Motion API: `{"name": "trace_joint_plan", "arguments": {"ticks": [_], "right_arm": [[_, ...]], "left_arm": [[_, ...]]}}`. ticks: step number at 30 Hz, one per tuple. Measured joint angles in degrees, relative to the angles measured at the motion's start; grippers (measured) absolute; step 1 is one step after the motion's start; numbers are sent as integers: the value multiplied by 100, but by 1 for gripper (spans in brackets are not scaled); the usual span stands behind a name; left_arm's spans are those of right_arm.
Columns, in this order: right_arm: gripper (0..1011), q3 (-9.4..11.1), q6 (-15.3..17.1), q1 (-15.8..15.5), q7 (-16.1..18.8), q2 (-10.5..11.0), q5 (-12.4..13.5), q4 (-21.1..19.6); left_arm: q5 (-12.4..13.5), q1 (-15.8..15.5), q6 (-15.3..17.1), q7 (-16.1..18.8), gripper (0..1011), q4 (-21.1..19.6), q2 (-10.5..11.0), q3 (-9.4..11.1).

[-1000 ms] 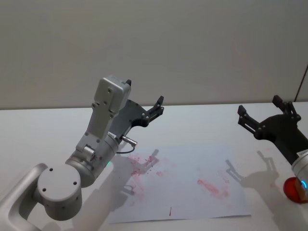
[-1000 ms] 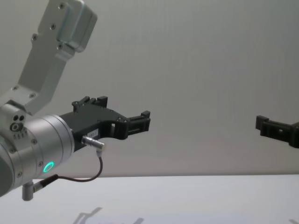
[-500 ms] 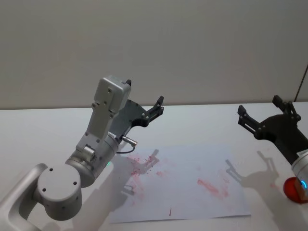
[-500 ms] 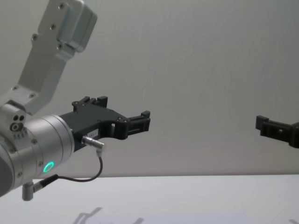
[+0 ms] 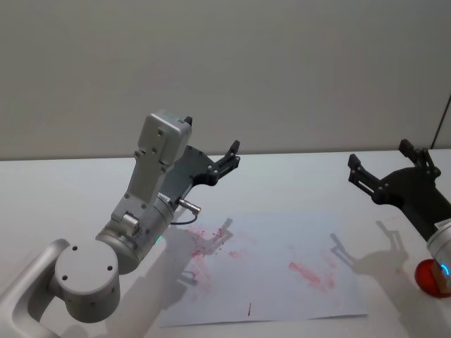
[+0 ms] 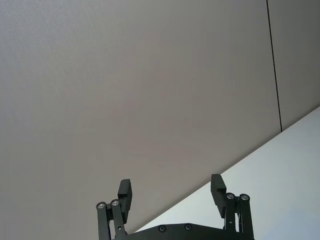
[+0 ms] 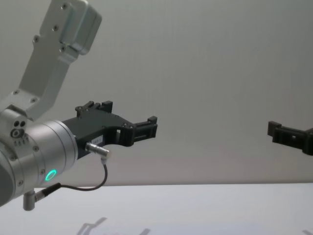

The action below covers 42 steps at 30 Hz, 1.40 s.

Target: Use the one hand to pick up the stamp and affix it onto the A4 paper.

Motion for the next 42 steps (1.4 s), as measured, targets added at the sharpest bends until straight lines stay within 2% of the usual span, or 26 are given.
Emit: {"name": "trace_joint_plan", "arguments": {"ticks": [6, 13, 21, 23, 26, 30, 42], "right_arm": [[1003, 7, 0, -22, -4, 16, 1, -19], [1003, 81, 20, -307, -157, 194, 69, -231], [1003, 256, 142, -898, -542, 567, 206, -603], [1003, 354, 213, -1157, -710, 742, 268, -740], [1003, 439, 276, -1379, -843, 890, 311, -844], [1003, 511, 343, -1581, -939, 1013, 330, -925], [1003, 578, 572, -1903, -1001, 1126, 294, -933]], "left_arm": [[0, 0, 0, 0, 1001, 0, 0, 0], [0, 0, 0, 0, 1001, 0, 0, 0], [0, 0, 0, 0, 1001, 0, 0, 0], [0, 0, 0, 0, 1001, 0, 0, 0], [0, 0, 0, 0, 1001, 0, 0, 0], [0, 0, 0, 0, 1001, 0, 0, 0], [0, 0, 0, 0, 1001, 0, 0, 0]]}}
